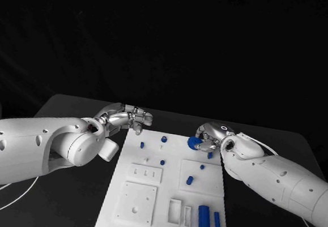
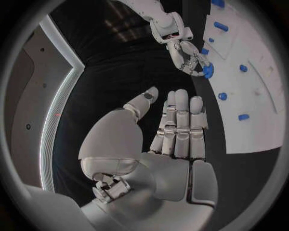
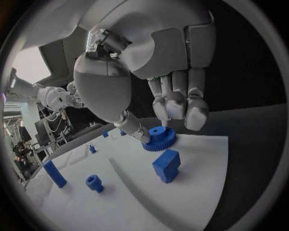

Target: Assemble the parts on the task board

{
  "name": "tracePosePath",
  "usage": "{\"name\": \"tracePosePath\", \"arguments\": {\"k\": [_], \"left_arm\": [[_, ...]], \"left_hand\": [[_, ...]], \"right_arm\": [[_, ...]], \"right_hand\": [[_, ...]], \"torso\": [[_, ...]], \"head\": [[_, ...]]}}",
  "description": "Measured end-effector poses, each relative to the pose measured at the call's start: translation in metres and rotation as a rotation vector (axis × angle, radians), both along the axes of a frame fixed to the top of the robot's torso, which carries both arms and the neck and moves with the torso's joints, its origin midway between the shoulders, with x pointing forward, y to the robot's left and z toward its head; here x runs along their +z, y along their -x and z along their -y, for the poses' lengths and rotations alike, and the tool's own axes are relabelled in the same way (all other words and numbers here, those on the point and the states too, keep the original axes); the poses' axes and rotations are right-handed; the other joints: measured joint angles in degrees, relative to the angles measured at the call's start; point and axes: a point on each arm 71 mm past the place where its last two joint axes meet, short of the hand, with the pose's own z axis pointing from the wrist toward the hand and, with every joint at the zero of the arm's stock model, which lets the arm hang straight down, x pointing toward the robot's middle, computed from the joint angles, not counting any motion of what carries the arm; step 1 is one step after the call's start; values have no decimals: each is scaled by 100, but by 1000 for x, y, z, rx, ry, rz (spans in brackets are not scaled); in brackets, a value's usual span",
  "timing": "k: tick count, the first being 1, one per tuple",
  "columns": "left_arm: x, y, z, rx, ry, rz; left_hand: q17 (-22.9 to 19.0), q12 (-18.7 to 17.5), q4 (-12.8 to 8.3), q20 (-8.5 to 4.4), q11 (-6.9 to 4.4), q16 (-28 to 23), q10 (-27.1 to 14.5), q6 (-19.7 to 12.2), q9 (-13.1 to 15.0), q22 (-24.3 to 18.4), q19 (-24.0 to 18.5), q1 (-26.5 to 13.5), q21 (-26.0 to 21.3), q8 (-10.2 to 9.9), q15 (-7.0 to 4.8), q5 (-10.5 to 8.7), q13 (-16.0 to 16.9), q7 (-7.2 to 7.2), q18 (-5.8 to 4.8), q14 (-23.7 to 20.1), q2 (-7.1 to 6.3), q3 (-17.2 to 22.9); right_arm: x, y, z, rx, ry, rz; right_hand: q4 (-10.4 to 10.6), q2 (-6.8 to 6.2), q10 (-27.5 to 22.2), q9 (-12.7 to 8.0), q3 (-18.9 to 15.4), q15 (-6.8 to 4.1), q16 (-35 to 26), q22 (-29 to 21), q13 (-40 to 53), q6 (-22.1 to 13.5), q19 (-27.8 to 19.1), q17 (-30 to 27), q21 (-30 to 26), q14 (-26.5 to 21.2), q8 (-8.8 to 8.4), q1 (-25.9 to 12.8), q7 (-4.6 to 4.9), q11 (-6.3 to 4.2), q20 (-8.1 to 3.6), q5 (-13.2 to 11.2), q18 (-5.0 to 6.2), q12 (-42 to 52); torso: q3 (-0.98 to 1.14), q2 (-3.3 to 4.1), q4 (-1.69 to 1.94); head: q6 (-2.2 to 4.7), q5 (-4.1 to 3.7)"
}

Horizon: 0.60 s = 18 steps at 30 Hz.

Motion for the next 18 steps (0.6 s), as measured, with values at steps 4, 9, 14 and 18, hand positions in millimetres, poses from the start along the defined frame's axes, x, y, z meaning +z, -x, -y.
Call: {"name": "tracePosePath", "arguments": {"k": [4,9,14,18], "left_arm": [[0,0,0,-1,0,0],[0,0,0,0,0,0],[0,0,0,1,0,0],[0,0,0,1,0,0]], "left_hand": [[0,0,0,-9,-1,0,-1,0,1,0,-9,0,0,0,0,0,0,0,0,0,0,0],[0,0,0,-9,-2,0,-1,0,5,-1,-9,0,0,0,0,0,0,0,0,0,0,0],[0,0,0,-8,-9,0,-8,0,5,-1,-9,0,0,0,0,0,5,0,0,0,0,0],[0,0,0,-7,-9,0,-8,21,5,-1,-9,0,0,0,0,0,5,21,0,0,0,0]], "right_arm": [[0,0,0,1,8,1],[0,1,0,3,16,1],[-1,4,-1,9,27,7],[-1,7,-3,17,35,11]], "right_hand": [[58,33,0,-7,109,-12,-22,0,0,44,0,19,31,12,44,-18,-44,0,0,-6,1,0],[123,84,23,-6,233,-20,-43,0,10,56,0,43,34,21,68,-40,-56,-24,1,-23,1,0],[171,122,32,2,312,-38,-61,-1,16,56,0,67,66,39,68,-77,-56,-33,1,-86,1,0],[215,138,62,2,357,-56,-66,-1,30,56,0,78,66,58,68,-92,-56,-63,1,-134,1,-1]], "torso": [[0,-4,9],[-1,-7,16],[1,-10,15],[2,-11,11]], "head": [[-10,-12],[-19,-15],[-19,-7],[-20,-1]]}}
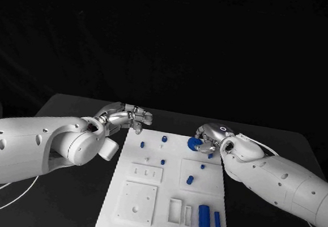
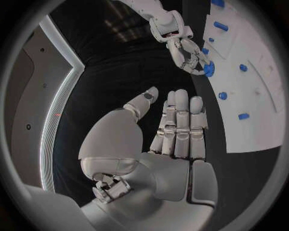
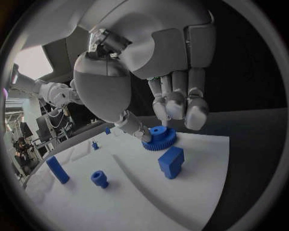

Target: Assemble the parts on the task board

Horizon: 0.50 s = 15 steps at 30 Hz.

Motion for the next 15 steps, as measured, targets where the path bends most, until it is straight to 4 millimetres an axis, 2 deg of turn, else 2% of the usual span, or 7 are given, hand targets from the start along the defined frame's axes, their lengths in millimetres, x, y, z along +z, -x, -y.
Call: {"name": "tracePosePath", "arguments": {"k": [11,14,15], "left_arm": [[0,0,-2,4,-1,0],[0,0,-2,5,-1,1],[0,0,-3,5,-1,1]], "left_hand": [[0,0,0,9,0,0,0,0,5,0,-7,0,0,-23,0,0,-1,0,0,0,0,0],[0,0,0,9,0,0,0,0,5,-1,-7,0,0,-23,0,0,0,0,0,0,0,0],[0,0,0,9,0,0,0,0,5,-1,-7,0,0,-23,0,0,4,0,0,0,0,0]], "right_arm": [[0,13,-13,35,48,43],[3,17,-19,51,57,72],[5,18,-21,55,58,83]], "right_hand": [[81,-77,44,2,81,-17,-22,-1,49,19,11,46,22,23,69,-83,-19,-44,9,-116,1,57],[192,-231,62,3,192,-12,-22,-1,51,56,12,68,33,36,69,-22,-32,-63,9,-228,3,57],[208,-267,117,3,207,-13,-22,-1,51,178,13,74,44,36,69,-12,-37,-73,7,-260,3,57]], "torso": [[4,1,-8],[4,1,-8],[4,0,-8]], "head": [[26,8],[38,10],[40,10]]}}
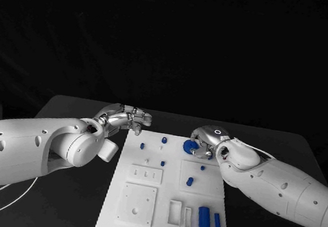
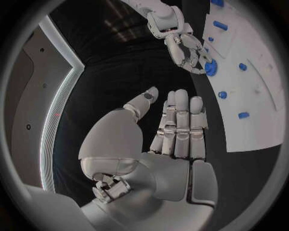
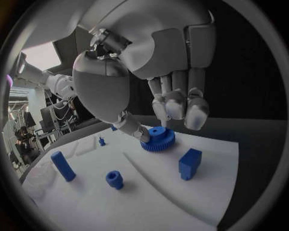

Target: Assemble the parts on the task board

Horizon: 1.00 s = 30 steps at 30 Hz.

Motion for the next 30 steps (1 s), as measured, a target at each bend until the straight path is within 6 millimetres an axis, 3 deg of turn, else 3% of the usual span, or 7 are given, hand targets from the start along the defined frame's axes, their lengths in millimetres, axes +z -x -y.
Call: {"name": "tracePosePath", "arguments": {"k": [10,21,30], "left_arm": [[0,0,-1,4,-1,0],[0,0,0,2,0,0],[0,1,2,-3,1,0]], "left_hand": [[0,0,-15,1,-7,0,7,0,5,5,1,0,0,0,0,0,0,0,0,0,0,15],[0,0,-15,1,-8,0,7,0,4,4,1,0,0,0,0,0,0,0,0,0,0,15],[0,0,-15,2,-8,0,7,0,9,3,2,0,0,0,0,0,4,0,0,0,0,15]], "right_arm": [[13,12,-26,61,1,104],[19,23,-68,136,-2,174],[9,28,-92,171,10,181]], "right_hand": [[234,-246,9,0,267,-20,-37,-1,0,81,31,51,0,20,0,155,-15,-8,-31,-228,0,0],[290,-344,28,0,322,-11,-60,-1,4,149,51,68,22,30,-5,180,-21,12,-50,-251,0,0],[291,-373,28,0,322,-10,-60,-1,3,150,52,68,22,30,19,208,-21,12,-49,-251,0,0]], "torso": [[-2,0,3],[-13,7,14],[-20,13,27]], "head": [[34,2],[60,30],[64,66]]}}
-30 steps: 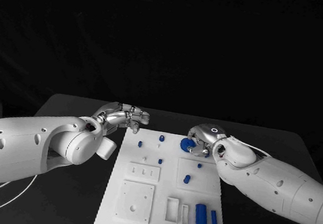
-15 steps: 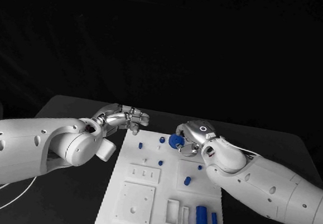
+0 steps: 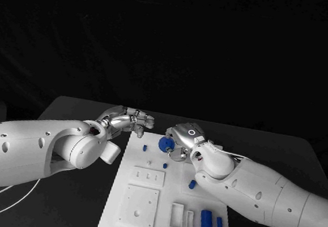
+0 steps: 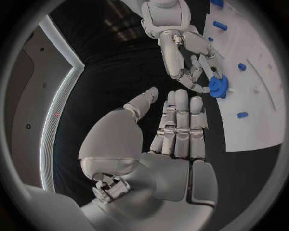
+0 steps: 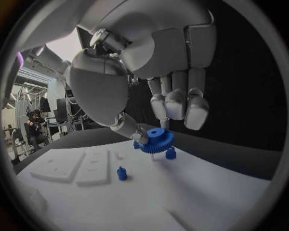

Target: Assemble the parts on the task board

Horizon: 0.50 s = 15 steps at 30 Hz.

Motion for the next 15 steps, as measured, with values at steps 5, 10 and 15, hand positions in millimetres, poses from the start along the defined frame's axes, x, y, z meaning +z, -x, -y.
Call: {"name": "tracePosePath", "arguments": {"k": [5,10,15], "left_arm": [[0,0,1,-2,0,0],[0,0,1,-1,0,0],[0,0,1,-2,0,0]], "left_hand": [[0,-22,0,1,0,0,0,0,0,0,0,0,0,0,0,0,0,0,0,0,0,0],[0,-22,0,8,0,0,0,0,-1,-1,8,0,0,0,0,0,-1,0,0,0,0,0],[0,-22,0,9,-1,0,1,0,5,-1,8,0,0,0,0,0,5,0,1,0,0,0]], "right_arm": [[-4,1,-6,7,4,-4],[-8,0,-7,2,12,-8],[-13,1,-11,2,21,-16]], "right_hand": [[0,0,0,0,0,0,0,0,-8,0,0,4,0,0,1,0,0,0,1,-4,0,0],[0,0,0,0,0,2,0,0,-8,0,8,4,0,2,0,0,2,0,9,-20,-1,0],[0,-8,0,0,-1,-12,0,-1,-14,6,7,4,0,-12,0,-8,8,0,10,-21,-1,0]], "torso": [[-4,2,5],[-9,4,11],[-5,8,5]], "head": [[-10,9],[-21,22],[-33,44]]}}
